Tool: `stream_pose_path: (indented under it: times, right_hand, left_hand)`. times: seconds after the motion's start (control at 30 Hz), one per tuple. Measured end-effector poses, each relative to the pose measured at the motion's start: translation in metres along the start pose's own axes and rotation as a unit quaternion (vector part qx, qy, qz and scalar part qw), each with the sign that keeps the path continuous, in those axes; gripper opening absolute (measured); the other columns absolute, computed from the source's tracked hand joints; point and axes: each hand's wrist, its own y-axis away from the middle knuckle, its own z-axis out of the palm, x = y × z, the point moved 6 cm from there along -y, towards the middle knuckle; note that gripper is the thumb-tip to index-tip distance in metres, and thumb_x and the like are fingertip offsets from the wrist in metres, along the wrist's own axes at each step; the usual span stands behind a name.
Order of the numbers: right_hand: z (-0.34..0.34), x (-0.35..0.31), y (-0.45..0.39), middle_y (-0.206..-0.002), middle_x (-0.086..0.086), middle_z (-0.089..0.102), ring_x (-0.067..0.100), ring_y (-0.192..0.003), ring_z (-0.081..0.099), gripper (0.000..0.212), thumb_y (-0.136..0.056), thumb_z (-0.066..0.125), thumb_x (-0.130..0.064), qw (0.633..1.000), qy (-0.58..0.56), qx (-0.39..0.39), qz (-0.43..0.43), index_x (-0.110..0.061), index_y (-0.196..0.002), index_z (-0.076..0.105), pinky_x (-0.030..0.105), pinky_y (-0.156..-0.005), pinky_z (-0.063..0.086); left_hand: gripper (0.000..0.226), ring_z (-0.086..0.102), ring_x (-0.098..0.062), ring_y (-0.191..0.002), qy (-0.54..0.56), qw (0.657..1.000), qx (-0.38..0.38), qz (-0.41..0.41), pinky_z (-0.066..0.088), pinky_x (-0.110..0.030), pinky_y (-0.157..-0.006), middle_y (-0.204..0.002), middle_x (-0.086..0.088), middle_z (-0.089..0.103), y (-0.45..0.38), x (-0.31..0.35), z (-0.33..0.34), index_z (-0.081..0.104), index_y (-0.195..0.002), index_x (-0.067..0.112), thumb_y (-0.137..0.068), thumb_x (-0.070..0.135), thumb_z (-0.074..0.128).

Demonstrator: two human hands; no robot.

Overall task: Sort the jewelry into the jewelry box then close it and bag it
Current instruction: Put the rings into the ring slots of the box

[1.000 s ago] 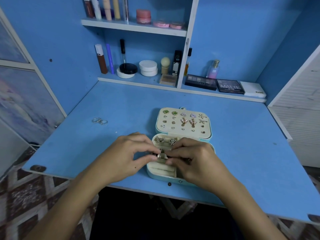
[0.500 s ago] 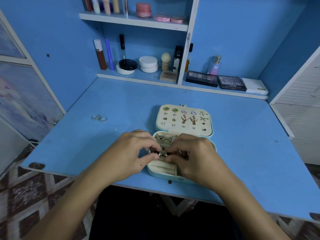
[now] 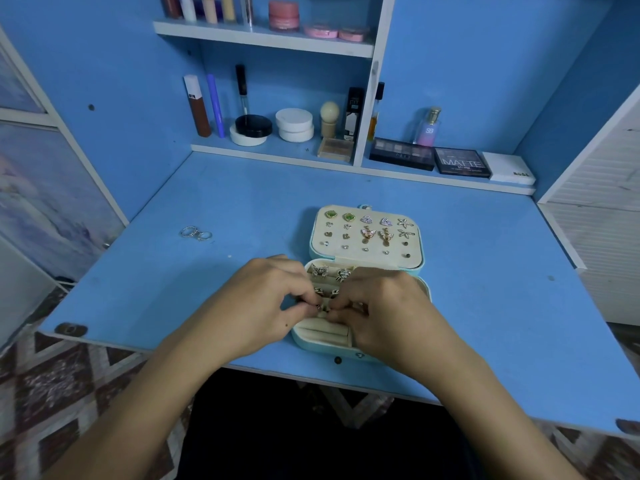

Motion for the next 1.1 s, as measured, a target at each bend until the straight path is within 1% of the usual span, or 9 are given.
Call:
stream_pose_path:
  times: [0.07,0.13,0.3,0.4,0.53,0.67,0.8,0.93,1.1]
  right_hand:
    - [0.001,0.0,0.0,-0.076,-0.013,0.062,0.01,-0.059,0.054,0.01,-0.07,0.08,-0.021,1.0,0.012,0.001,0.007,-0.027,-0.067,0.072,0.024,-0.048,0.041]
    - [0.001,0.0,0.0,-0.077,-0.012,0.062,0.015,-0.06,0.057,0.015,-0.069,0.083,-0.019,0.999,0.028,-0.003,0.017,-0.027,-0.067,0.071,0.027,-0.047,0.043]
    - [0.003,0.001,-0.004,-0.075,-0.015,0.06,0.016,-0.073,0.06,0.007,-0.077,0.08,-0.023,0.997,0.026,-0.05,0.051,-0.026,-0.072,0.075,0.026,-0.054,0.037]
    - [0.001,0.002,-0.003,-0.077,-0.015,0.06,0.014,-0.075,0.058,0.005,-0.081,0.076,-0.029,0.995,0.038,-0.077,0.057,-0.026,-0.077,0.076,0.027,-0.058,0.04]
    - [-0.002,0.001,0.001,-0.075,-0.016,0.063,0.009,-0.067,0.053,0.008,-0.077,0.069,-0.029,0.997,0.009,-0.067,0.043,-0.026,-0.073,0.075,0.03,-0.058,0.048]
    - [-0.004,0.003,0.002,-0.075,-0.016,0.064,0.007,-0.065,0.051,0.022,-0.071,0.056,-0.032,0.995,-0.008,-0.066,0.069,-0.026,-0.077,0.077,0.03,-0.059,0.05]
    - [-0.004,0.003,0.002,-0.077,-0.017,0.066,0.004,-0.063,0.045,0.032,-0.07,0.049,-0.032,0.994,0.001,-0.068,0.084,-0.029,-0.083,0.078,0.027,-0.058,0.046]
    - [-0.004,0.003,-0.002,-0.068,-0.021,0.054,-0.001,-0.057,0.044,0.032,-0.071,0.048,-0.03,0.994,-0.012,-0.072,0.087,-0.028,-0.081,0.079,0.021,-0.056,0.035]
    - [-0.008,0.0,-0.009,-0.067,-0.017,0.063,-0.002,-0.052,0.045,0.028,-0.072,0.049,-0.025,0.996,-0.024,-0.058,0.068,-0.025,-0.078,0.077,0.02,-0.055,0.036]
  left_hand:
    - [0.003,0.055,-0.004,-0.084,-0.001,1.0,-0.001,-0.006,0.042,-0.021,-0.076,-0.082,0.013,0.066,-0.001,0.0,0.001,0.076,-0.078,0.022,-0.08,0.025,0.076]
    - [0.006,0.055,-0.005,-0.084,0.001,1.0,0.001,-0.021,0.04,-0.016,-0.076,-0.082,0.012,0.066,-0.002,-0.002,0.002,0.077,-0.08,0.022,-0.079,0.018,0.082]
    - [0.006,0.058,-0.007,-0.08,0.007,0.999,-0.002,-0.053,0.043,-0.021,-0.075,-0.079,0.01,0.066,-0.003,-0.003,0.001,0.079,-0.081,0.026,-0.079,0.021,0.083]
    - [0.009,0.057,-0.007,-0.081,0.0,0.999,-0.003,-0.046,0.042,-0.019,-0.074,-0.073,0.011,0.065,-0.004,-0.003,-0.001,0.078,-0.082,0.028,-0.077,0.022,0.084]
    - [0.003,0.057,-0.005,-0.076,-0.008,1.0,-0.002,-0.019,0.044,-0.024,-0.073,-0.073,0.012,0.066,-0.001,0.0,-0.002,0.076,-0.078,0.028,-0.076,0.026,0.078]
    - [0.009,0.059,-0.005,-0.074,-0.009,1.0,0.0,-0.015,0.045,-0.025,-0.073,-0.075,0.013,0.068,-0.003,0.002,-0.002,0.078,-0.076,0.026,-0.073,0.031,0.07]
    - [0.01,0.059,0.0,-0.077,0.011,1.0,-0.007,-0.023,0.045,-0.019,-0.074,-0.076,0.015,0.068,-0.003,0.0,-0.004,0.078,-0.077,0.027,-0.073,0.032,0.071]
    - [0.012,0.056,0.001,-0.082,0.008,0.999,-0.021,-0.03,0.041,-0.015,-0.076,-0.076,0.017,0.068,-0.005,-0.001,-0.005,0.079,-0.077,0.03,-0.076,0.04,0.072]
    - [0.003,0.061,-0.002,-0.089,0.03,0.996,-0.036,-0.071,0.048,-0.024,-0.082,-0.08,0.021,0.069,-0.004,-0.006,-0.013,0.079,-0.083,0.036,-0.083,0.038,0.077]
